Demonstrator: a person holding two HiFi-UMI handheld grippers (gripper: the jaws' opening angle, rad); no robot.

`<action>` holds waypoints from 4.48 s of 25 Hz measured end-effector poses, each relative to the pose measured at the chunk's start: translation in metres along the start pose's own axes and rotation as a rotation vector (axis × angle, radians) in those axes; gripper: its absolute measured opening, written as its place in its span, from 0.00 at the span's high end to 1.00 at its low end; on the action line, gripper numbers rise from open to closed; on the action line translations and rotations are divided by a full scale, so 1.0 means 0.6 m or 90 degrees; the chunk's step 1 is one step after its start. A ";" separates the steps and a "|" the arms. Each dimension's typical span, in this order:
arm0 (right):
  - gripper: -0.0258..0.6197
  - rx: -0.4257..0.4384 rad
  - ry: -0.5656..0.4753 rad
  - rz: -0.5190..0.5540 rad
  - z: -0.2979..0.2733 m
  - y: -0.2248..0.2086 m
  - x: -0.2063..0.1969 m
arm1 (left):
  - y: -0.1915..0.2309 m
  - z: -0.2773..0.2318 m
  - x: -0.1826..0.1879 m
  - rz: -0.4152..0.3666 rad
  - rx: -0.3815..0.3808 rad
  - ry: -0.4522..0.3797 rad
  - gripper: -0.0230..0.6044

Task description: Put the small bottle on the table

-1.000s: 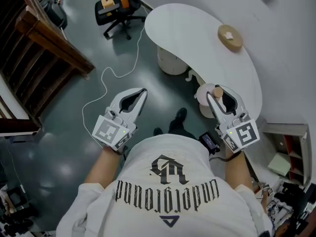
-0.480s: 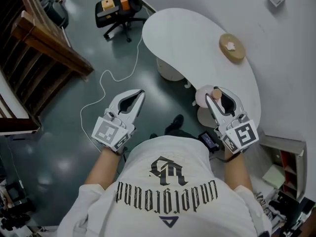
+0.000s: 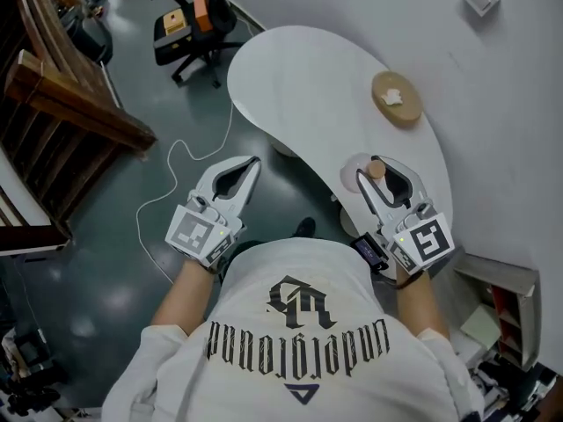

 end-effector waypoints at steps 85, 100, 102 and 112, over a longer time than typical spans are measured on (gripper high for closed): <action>0.74 -0.192 0.170 -0.115 -0.530 -0.341 -0.205 | 0.507 -0.497 -0.083 0.047 -0.275 0.161 0.95; 0.74 -0.163 0.231 -0.125 -0.561 -0.360 -0.340 | 0.494 -0.541 -0.162 0.048 -0.283 0.206 0.95; 0.74 -0.161 0.241 -0.128 -0.565 -0.362 -0.356 | 0.493 -0.546 -0.176 0.044 -0.284 0.213 0.95; 0.74 -0.155 0.262 -0.134 -0.590 -0.375 -0.425 | 0.504 -0.574 -0.246 0.060 -0.277 0.238 0.95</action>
Point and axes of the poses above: the fingertips, and each gripper's own axes: z backward along the fingers, y to its left, x out of its top, the point moved 3 cm from there along z, backward along the fingers, and after that the axes turned 4 degrees about z, right-handed, at the moved point
